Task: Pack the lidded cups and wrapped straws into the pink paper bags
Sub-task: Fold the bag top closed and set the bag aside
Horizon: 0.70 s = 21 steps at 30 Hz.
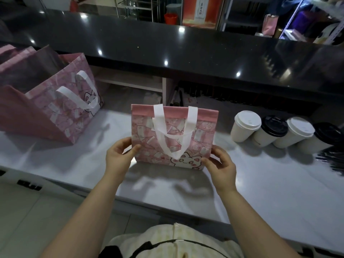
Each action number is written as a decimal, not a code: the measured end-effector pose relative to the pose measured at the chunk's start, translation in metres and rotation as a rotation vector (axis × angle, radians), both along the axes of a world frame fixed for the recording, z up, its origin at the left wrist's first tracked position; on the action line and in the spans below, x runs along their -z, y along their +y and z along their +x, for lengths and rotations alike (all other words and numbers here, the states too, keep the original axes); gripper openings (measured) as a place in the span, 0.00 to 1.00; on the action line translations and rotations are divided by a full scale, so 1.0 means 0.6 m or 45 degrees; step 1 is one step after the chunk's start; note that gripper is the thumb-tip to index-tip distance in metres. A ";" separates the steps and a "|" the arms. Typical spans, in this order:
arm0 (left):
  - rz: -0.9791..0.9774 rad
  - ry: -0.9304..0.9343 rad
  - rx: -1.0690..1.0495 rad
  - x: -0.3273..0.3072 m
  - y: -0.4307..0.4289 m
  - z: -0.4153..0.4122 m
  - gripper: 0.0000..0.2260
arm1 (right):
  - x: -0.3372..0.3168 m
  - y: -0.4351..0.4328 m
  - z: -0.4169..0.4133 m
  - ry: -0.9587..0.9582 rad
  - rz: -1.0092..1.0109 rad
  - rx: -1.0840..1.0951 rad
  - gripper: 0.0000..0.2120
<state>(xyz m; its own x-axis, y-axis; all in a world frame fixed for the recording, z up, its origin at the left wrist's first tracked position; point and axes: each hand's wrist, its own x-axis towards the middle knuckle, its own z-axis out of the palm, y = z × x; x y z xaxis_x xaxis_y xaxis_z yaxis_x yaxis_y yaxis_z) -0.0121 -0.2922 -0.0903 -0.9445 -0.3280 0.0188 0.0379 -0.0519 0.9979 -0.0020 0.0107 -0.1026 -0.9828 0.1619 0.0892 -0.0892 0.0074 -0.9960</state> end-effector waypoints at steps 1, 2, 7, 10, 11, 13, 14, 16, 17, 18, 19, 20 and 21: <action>0.014 -0.004 -0.008 0.002 0.002 -0.002 0.12 | 0.000 -0.007 -0.001 -0.007 -0.007 0.008 0.22; 0.020 -0.001 -0.015 0.002 0.004 -0.005 0.12 | -0.003 -0.014 -0.005 -0.022 -0.033 0.023 0.18; 0.032 0.001 -0.043 -0.003 0.013 -0.010 0.13 | -0.009 -0.029 -0.017 -0.037 -0.076 0.059 0.11; -0.011 0.005 0.032 -0.005 0.001 -0.007 0.14 | -0.016 -0.021 -0.023 -0.050 -0.124 0.025 0.14; -0.023 -0.006 0.097 -0.007 -0.004 -0.009 0.15 | -0.019 -0.016 -0.027 -0.061 -0.132 -0.006 0.17; -0.041 -0.052 0.198 -0.011 -0.006 -0.013 0.17 | -0.025 -0.009 -0.039 -0.119 -0.142 -0.103 0.22; -0.038 -0.068 0.206 -0.012 -0.004 -0.015 0.17 | -0.027 -0.009 -0.044 -0.153 -0.155 -0.155 0.23; 0.009 -0.070 0.172 -0.015 0.005 -0.017 0.15 | -0.029 -0.014 -0.051 -0.185 -0.180 -0.222 0.19; 0.029 -0.067 0.150 -0.016 0.009 -0.017 0.14 | -0.031 -0.018 -0.052 -0.185 -0.185 -0.240 0.17; 0.033 -0.063 0.135 -0.016 0.011 -0.018 0.13 | -0.031 -0.022 -0.053 -0.185 -0.186 -0.254 0.15; 0.028 -0.065 0.130 -0.017 0.012 -0.018 0.13 | -0.031 -0.024 -0.054 -0.188 -0.190 -0.265 0.15; 0.024 -0.070 0.138 -0.017 0.011 -0.019 0.13 | -0.030 -0.024 -0.055 -0.193 -0.195 -0.277 0.15; 0.029 -0.078 0.158 -0.016 0.009 -0.019 0.13 | -0.028 -0.023 -0.056 -0.195 -0.198 -0.295 0.15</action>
